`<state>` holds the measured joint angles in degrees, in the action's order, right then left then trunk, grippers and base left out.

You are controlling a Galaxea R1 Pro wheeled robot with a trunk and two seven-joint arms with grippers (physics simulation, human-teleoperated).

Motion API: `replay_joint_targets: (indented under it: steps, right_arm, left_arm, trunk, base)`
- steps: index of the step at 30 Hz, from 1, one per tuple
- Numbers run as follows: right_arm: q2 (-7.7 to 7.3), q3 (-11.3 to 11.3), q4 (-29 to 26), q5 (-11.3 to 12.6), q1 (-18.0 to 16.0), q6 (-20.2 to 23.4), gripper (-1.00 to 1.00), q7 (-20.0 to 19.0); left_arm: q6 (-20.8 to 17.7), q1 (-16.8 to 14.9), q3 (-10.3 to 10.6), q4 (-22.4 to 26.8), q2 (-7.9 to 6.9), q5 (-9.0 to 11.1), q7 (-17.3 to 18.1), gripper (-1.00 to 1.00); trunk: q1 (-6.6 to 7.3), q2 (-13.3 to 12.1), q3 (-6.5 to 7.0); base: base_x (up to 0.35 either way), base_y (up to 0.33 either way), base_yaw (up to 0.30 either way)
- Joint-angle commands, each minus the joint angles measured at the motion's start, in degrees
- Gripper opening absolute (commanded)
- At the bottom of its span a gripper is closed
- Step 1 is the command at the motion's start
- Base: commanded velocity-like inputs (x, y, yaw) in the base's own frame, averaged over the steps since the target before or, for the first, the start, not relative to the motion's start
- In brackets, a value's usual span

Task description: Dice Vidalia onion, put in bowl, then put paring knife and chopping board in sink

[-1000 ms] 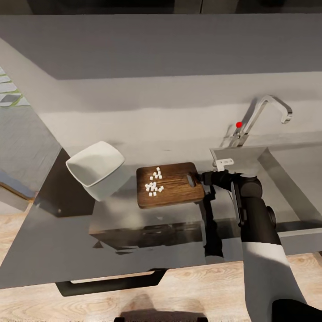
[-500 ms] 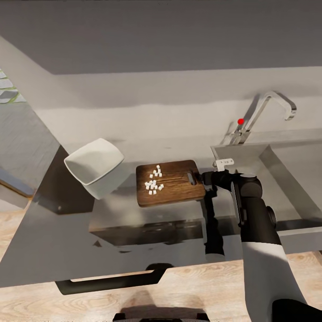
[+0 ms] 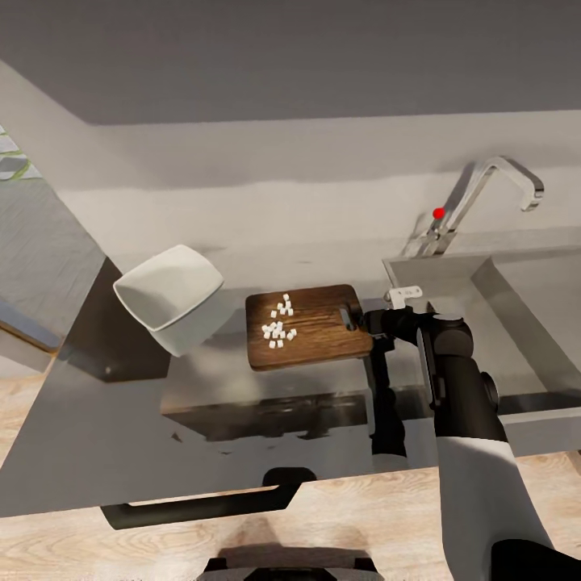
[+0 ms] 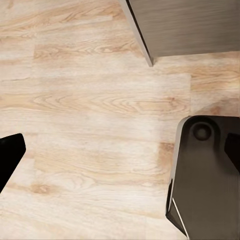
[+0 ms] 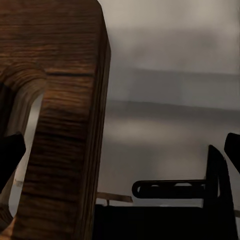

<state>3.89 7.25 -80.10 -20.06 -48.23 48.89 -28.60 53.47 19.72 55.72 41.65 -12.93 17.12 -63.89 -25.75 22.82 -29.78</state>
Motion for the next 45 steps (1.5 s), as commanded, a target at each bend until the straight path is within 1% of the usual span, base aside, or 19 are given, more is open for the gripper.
replay_joint_targets:
  steps: [1, 19, 25, 33, 45]
  right_arm:
    - [0.06, 0.13, -0.05, -0.6, -0.05, 0.15, 1.0, -0.58]
    - [0.06, 0.05, -0.02, -0.61, -0.03, 0.15, 1.0, -0.75]
    - [0.06, 0.05, -0.05, -1.28, 0.13, 0.15, 1.0, -0.76]
    - [0.05, 0.05, -0.05, -1.38, 0.21, 0.15, 1.0, -0.76]
    - [0.06, 0.05, -0.05, -1.39, 0.24, 0.15, 1.0, -0.76]
  left_arm:
    - [-0.03, -0.03, 0.27, 0.17, -0.07, 0.11, -0.38, 1.0]
    - [-0.03, -0.03, 0.27, 0.11, -0.07, 0.11, -0.37, 1.0]
    - [-0.03, -0.03, 0.27, 0.12, -0.07, 0.11, -0.39, 1.0]
    - [-0.03, -0.03, 0.27, 0.14, -0.07, 0.11, -0.39, 1.0]
    - [-0.03, -0.03, 0.27, 0.13, -0.07, 0.11, -0.39, 1.0]
  trunk:
    - [-0.03, 0.1, -0.12]
    - [-0.03, 0.1, -0.18]
    - [-0.03, 0.1, -0.18]
    - [-0.03, 0.1, -0.18]
    - [-0.03, 0.1, -0.18]
  base:
    - [0.0, 0.002, 0.0]
    - [0.0, 0.0, 0.0]
    - [0.0, 0.0, 0.0]
    - [0.0, 0.001, 0.0]
    - [0.0, 0.044, 0.0]
